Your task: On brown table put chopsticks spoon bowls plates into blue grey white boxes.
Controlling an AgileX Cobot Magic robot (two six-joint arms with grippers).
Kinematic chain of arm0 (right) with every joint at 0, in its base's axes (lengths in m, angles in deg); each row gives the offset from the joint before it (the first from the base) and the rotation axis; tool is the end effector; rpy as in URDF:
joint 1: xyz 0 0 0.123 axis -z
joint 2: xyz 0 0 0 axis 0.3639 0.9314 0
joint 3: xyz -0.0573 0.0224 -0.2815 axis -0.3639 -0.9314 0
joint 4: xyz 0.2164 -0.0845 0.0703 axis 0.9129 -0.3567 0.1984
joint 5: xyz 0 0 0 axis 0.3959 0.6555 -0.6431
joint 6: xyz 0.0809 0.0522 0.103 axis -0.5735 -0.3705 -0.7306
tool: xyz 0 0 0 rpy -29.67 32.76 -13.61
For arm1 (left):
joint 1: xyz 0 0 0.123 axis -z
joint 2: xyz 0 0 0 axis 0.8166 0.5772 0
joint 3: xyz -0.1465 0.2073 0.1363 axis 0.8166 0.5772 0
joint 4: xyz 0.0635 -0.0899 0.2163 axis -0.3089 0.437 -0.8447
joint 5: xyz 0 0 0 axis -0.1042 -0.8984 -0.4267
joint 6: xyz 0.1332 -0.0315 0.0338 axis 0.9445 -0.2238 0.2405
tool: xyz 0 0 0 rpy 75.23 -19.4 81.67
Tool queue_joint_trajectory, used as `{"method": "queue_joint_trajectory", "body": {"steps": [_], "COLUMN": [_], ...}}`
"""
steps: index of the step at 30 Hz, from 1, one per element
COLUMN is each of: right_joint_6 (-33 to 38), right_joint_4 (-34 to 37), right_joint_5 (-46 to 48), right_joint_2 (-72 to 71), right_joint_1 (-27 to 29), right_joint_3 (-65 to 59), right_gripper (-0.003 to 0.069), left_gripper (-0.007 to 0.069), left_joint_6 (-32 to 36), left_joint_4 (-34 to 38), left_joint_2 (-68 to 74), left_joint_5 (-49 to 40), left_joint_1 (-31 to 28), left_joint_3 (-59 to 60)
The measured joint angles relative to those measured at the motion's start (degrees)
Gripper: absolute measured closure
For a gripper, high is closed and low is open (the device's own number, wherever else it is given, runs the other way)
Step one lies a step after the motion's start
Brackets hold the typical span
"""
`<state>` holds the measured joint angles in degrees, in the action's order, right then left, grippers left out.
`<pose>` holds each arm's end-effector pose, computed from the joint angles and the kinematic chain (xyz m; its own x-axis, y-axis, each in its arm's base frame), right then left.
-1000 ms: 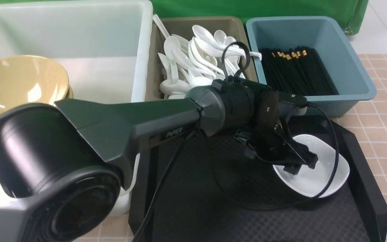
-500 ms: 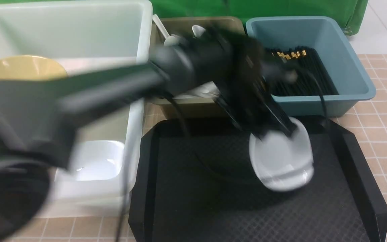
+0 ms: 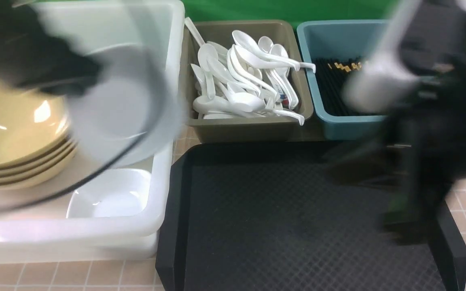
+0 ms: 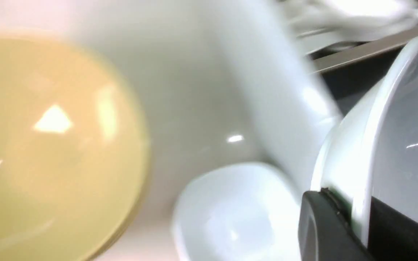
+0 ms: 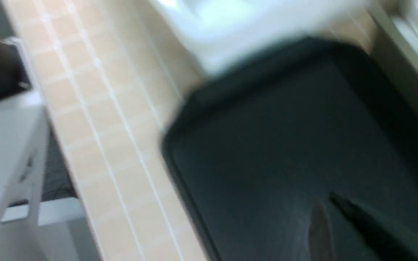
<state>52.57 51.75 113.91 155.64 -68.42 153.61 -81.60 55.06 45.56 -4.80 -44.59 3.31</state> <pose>0.1681 0.2130 0.3658 -0.2902 -0.6569 -0.6959 -0.8908 0.4512 -0.0545 0.2414 -0.0479 0.3516 -0.7459 0.1546 -0.6478 0.2125 0.9771 -0.0115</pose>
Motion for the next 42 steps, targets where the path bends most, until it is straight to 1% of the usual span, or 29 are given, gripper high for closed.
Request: {"method": "queue_joint_trajectory", "body": {"steps": [4,6,8,9,14,19,22,25,27,30,31,33,34,36,38,39,40,42], "right_joint_6": [0.19,0.24,0.24,0.24,0.24,0.3,0.3,0.3,0.3,0.3,0.35,0.41,0.41,0.41,-0.05,-0.2,-0.75,-2.7], "right_joint_4": [-0.82,-1.4,-1.53,-1.95,-3.2,-4.44,-4.77,-5.48,-6.05,-7.07,-7.25,-7.77,-7.85,-8.86,-9.9,-10.03,-10.74,-12.36], "right_joint_5": [-1.01,-0.27,0.29,0.97,1.42,1.54,2.24,3.31,3.94,5.03,5.19,5.33,5.33,5.43,5.6,5.61,5.93,6.79], "right_joint_2": [6.87,9.95,11.29,12.48,12.85,12.85,12.85,12.85,12.85,12.89,12.89,12.89,12.89,12.89,12.89,12.89,12.89,12.54], "right_joint_1": [-5.61,-7.22,-7.67,-7.88,-7.88,-7.88,-7.88,-7.88,-7.88,-7.88,-7.88,-7.88,-7.88,-7.9,-7.9,-7.9,-7.9,-7.9], "right_joint_3": [6.67,9.4,10.58,11.49,12.11,12.15,12.15,12.15,12.15,12.15,12.15,12.15,12.15,12.15,12.15,12.15,12.15,12.15], "right_gripper": [0.061,0.0608,0.0609,0.0608,0.0607,0.0605,0.0604,0.0603,0.0602,0.0599,0.0598,0.0596,0.0596,0.0593,0.059,0.059,0.0589,0.0587], "left_gripper": [0.062,0.062,0.062,0.062,0.062,0.0615,0.0585,0.0519,0.0463,0.03,0.0271,0.0176,0.0168,0.0088,0.0071,0.0071,0.0078,0.0107], "left_joint_6": [1.27,0.99,0.78,0.47,0.87,3.08,4.8,6.02,6.58,6.97,6.97,7.03,7.03,7.03,6.43,6.43,5.55,4.73], "left_joint_4": [2.07,2.36,2.43,2.87,5.31,7.92,8.5,7.96,7.22,5.28,4.97,3.94,3.94,3.54,3.37,3.37,3.03,1.84], "left_joint_2": [-3.17,-2.98,-2.91,-2.91,-1.0,5.12,8.4,10.51,11.36,11.73,11.73,11.2,11.13,9.49,7.83,7.83,6.3,2.9], "left_joint_5": [0.87,3.12,5.13,8.32,12.24,15.48,16.62,16.46,15.88,13.92,13.27,10.35,9.99,4.84,0.35,0.35,-2.87,-5.73], "left_joint_1": [-7.5,-9.83,-10.63,-11.38,-11.26,-9.58,-8.08,-7.79,-7.79,-7.51,-7.51,-7.51,-7.51,-7.51,-7.51,-7.51,-7.46,-7.46], "left_joint_3": [7.41,10.36,11.63,13.82,17.09,18.85,18.85,18.85,18.85,18.23,17.77,15.02,14.68,9.01,4.83,4.83,2.35,1.3]}}
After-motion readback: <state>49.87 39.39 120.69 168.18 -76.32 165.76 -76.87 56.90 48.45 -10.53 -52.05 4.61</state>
